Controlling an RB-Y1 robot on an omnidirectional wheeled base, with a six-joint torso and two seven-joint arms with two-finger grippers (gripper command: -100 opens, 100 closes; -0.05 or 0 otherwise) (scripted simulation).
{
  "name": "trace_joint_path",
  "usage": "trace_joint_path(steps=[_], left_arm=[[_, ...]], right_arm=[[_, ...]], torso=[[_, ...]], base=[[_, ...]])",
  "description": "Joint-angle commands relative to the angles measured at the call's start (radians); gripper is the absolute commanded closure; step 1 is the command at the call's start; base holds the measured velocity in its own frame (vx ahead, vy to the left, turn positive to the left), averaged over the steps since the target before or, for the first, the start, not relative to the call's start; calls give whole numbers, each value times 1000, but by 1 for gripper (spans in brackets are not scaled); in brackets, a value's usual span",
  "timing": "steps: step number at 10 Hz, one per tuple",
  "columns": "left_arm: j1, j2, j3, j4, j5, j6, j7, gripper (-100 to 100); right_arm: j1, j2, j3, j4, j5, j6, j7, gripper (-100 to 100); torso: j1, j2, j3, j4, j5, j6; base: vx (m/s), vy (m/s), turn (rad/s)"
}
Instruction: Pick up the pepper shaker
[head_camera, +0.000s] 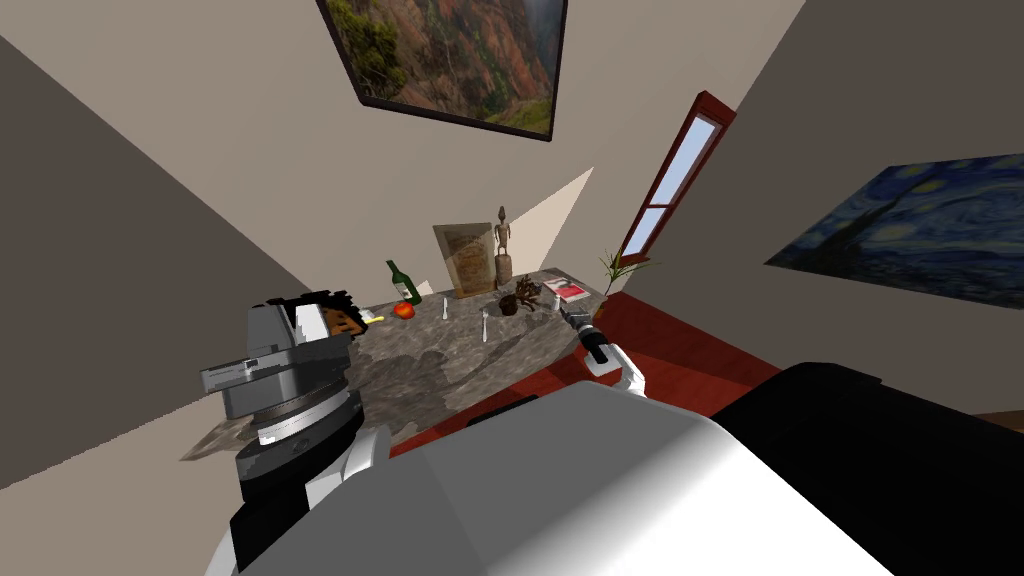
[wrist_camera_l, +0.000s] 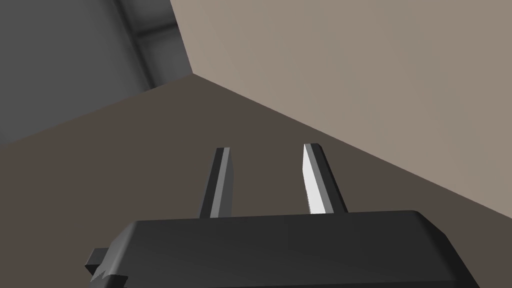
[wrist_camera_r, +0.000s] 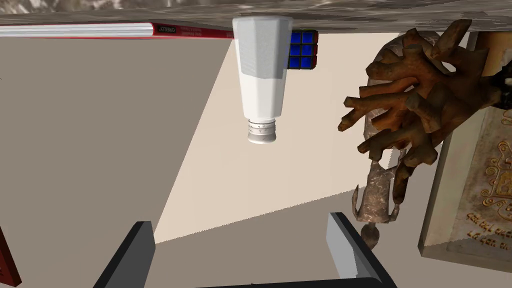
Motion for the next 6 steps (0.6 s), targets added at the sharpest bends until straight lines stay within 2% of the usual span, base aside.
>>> trace_joint_path(steps=[1, 3, 6], left_arm=[[0, 0, 0, 0, 0, 0, 0, 0], [0, 0, 0, 0, 0, 0, 0, 0], [0, 0, 0, 0, 0, 0, 0, 0]], right_arm=[[-14, 32, -17, 7, 11, -16, 25, -100], [-40, 66, -37, 39, 39, -41, 57, -100], [-80, 91, -57, 103, 88, -69, 93, -100]], torso=[[0, 0, 0, 0, 0, 0], [-1, -2, -1, 0, 0, 0], [-3, -8, -5, -2, -1, 0]], base=[[-59, -6, -65], [-20, -21, -70], [48, -31, -20]])
